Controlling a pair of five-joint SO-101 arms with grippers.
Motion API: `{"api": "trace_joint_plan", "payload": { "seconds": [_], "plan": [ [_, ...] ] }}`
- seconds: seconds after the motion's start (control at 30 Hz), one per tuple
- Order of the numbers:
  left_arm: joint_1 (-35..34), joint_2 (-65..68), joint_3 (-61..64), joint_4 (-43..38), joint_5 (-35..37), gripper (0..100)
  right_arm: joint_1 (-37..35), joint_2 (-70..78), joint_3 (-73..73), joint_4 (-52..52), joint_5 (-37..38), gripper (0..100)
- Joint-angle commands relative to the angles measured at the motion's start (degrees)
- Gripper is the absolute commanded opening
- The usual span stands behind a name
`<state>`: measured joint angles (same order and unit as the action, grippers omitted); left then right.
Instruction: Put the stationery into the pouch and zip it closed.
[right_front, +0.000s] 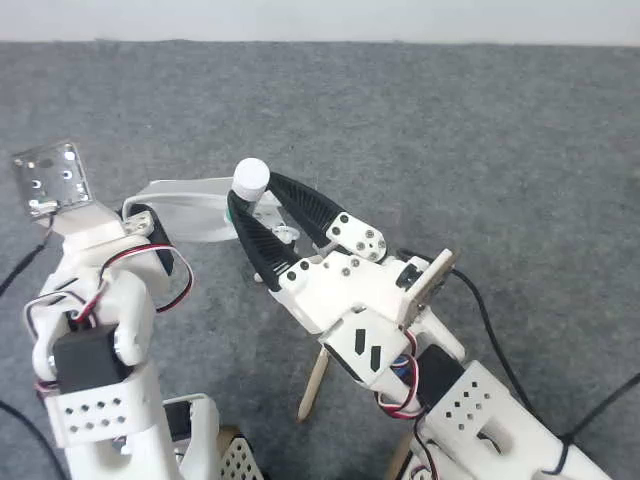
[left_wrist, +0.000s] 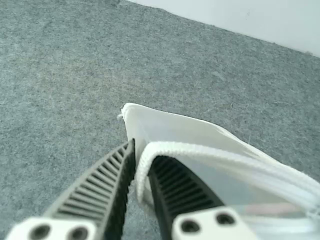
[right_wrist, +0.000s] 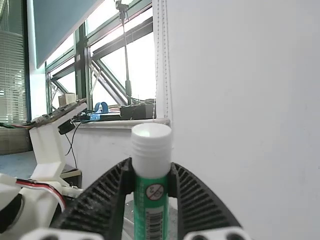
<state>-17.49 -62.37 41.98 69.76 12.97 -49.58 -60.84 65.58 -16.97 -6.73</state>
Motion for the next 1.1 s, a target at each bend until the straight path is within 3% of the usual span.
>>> {"api": "trace_joint_plan", "payload": {
  "seconds": [0.0, 0.3, 0.63, 0.83, 1.07],
  "plan": [
    [0.0, 0.35, -0.92, -2.2, 0.7, 1, -0.92, -0.13, -0.79, -1.89, -0.7, 0.6],
    [0.0, 0.35, -0.84, -2.2, 0.7, 1, -0.75, 14.99, -0.7, -15.87, -0.26, 0.6],
    [0.0, 0.44, -0.84, -2.11, 0.7, 1, -0.75, 27.21, -0.7, -24.31, 0.18, 0.6],
    [0.0, 0.44, -0.13, -2.29, 0.7, 1, -0.75, 32.84, -0.26, -30.37, 8.35, 0.6],
    [0.0, 0.44, -0.04, -2.37, 0.7, 1, -1.01, 38.2, 0.18, -34.51, 12.66, 0.6]
  ]
}}
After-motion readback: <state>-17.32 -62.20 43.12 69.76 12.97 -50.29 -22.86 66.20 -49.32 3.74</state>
